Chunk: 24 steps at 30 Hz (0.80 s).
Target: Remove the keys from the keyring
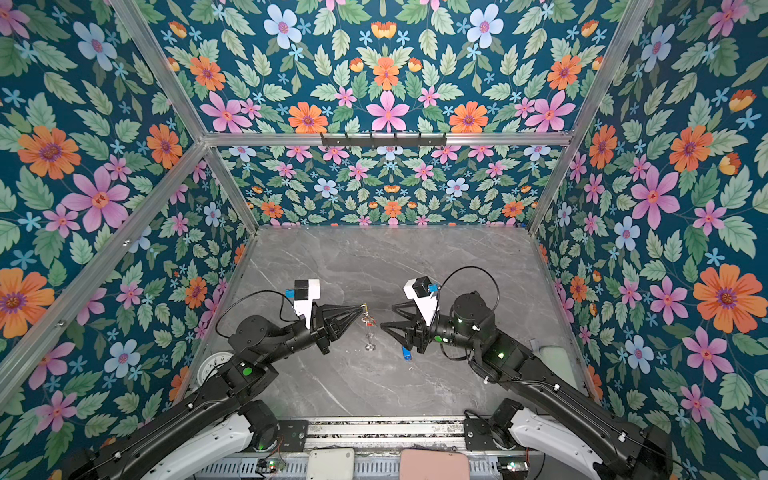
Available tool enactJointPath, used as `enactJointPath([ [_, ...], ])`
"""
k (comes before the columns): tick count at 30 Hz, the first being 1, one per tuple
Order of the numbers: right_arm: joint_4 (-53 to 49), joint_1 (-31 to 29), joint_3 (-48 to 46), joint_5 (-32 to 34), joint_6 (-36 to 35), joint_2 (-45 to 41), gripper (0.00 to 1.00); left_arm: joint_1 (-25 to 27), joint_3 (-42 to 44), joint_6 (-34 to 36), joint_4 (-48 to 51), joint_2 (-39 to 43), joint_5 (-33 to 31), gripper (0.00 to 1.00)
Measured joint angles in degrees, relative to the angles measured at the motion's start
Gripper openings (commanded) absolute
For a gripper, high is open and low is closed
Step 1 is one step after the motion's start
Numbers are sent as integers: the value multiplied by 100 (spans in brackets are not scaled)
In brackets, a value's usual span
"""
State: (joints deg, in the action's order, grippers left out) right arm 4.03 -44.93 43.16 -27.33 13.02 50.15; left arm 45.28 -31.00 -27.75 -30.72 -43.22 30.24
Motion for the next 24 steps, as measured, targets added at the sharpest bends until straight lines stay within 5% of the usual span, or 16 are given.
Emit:
enactJointPath([
  [9, 55, -48, 59, -678, 4, 197, 50, 0, 109, -90, -544, -129, 435, 0],
  [24, 164, -232, 249, -754, -107, 452, 32, 0, 168, -363, -1025, -319, 695, 0],
])
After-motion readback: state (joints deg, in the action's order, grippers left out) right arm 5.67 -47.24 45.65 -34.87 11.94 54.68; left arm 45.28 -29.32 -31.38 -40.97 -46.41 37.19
